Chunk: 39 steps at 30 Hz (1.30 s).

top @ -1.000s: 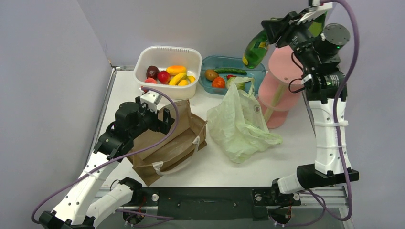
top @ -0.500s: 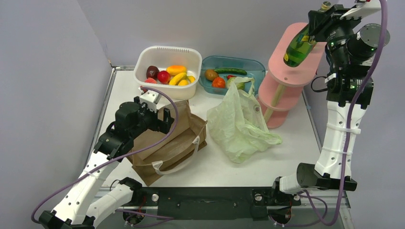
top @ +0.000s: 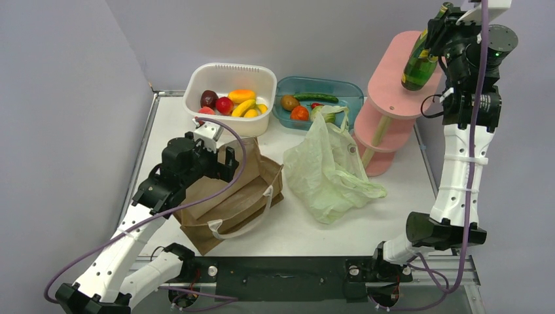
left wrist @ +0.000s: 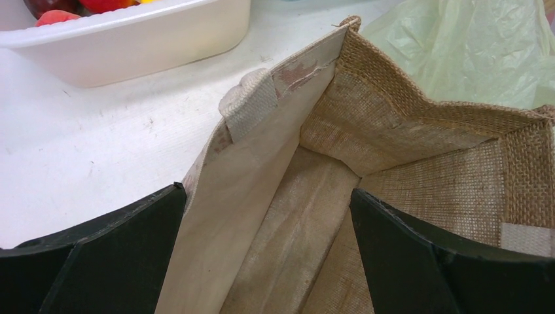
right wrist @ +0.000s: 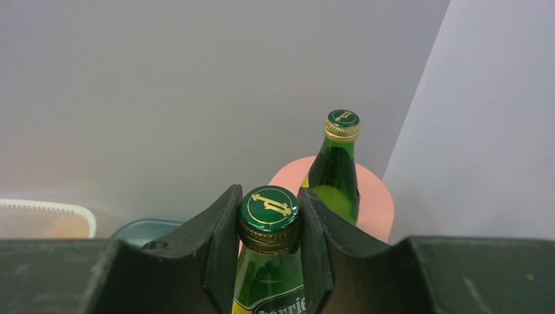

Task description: Untie the knot of the grocery bags and take out the mixed food

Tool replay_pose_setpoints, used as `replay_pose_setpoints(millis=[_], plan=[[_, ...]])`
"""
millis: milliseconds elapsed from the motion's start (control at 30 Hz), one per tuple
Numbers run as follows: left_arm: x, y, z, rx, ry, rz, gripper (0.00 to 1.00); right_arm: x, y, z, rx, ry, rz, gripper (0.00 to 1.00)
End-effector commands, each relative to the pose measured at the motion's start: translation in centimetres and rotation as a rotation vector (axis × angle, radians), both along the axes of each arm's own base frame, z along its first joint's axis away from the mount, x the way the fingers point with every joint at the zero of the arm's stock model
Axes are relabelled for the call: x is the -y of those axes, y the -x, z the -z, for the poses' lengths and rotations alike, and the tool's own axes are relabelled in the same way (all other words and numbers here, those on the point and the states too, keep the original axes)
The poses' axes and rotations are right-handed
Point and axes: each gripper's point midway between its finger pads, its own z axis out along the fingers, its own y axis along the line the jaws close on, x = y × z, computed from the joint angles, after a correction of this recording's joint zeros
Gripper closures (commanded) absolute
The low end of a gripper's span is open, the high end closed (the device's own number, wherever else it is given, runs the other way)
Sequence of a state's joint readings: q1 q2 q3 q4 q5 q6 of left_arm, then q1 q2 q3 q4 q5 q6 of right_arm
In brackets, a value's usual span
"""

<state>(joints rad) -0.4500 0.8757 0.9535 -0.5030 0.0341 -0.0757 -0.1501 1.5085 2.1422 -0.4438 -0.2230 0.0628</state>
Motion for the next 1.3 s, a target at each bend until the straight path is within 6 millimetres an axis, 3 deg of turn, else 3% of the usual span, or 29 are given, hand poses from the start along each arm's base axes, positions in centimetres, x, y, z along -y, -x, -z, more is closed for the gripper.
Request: replay_pose_setpoints(millis=[0, 333, 400, 433, 533, 600, 833, 1033, 1167, 1267], plan=[[0.0, -0.2, -0.4, -0.004, 0.009, -0.009, 0.03, 0.8, 0.9, -5.6, 0.214, 0.072, 0.05, 1.0], [0.1, -0.3, -0.3, -0.005, -0.002, 0.003, 0.03, 1.3, -2.0, -2.2, 0.153, 0.087, 0.061, 0.99], [0.2, -0.2, -0.3, -0.009, 0.002, 0.009, 0.03, 1.3, -2.3, -1.9, 0.146, 0.082, 0.06, 0.78], [0.3, 0.0, -0.3, -0.012, 0.006, 0.016, 0.03, 1.3, -2.3, -2.0, 0.148, 0.076, 0.06, 0.59], [0.7, 0.2, -0.6, -0.017, 0.031, 0.029, 0.03, 1.1, -2.2, -2.4, 0.154, 0.07, 0.058, 0.28], [1.1, 0.4, -0.8, -0.017, 0.052, 0.042, 0.03, 0.9, -1.9, -2.7, 0.161, 0.072, 0.05, 0.21], [1.5, 0.5, -1.0, -0.019, 0.076, 0.063, 0.03, 0.0, 0.1, -4.4, 0.2, 0.086, 0.019, 0.14], [2.0, 0.9, -1.6, 0.006, 0.105, 0.102, 0.03, -0.8, 4.4, -7.3, 0.294, 0.102, 0.024, 0.12], [2.8, 1.7, -2.5, 0.069, 0.14, 0.173, 0.03, -2.5, 6.6, -7.2, 0.253, 0.199, -0.005, 0.12], [3.1, 2.1, -2.6, 0.093, 0.164, 0.199, 0.03, -4.6, 7.5, -5.8, 0.206, 0.276, -0.074, 0.12]])
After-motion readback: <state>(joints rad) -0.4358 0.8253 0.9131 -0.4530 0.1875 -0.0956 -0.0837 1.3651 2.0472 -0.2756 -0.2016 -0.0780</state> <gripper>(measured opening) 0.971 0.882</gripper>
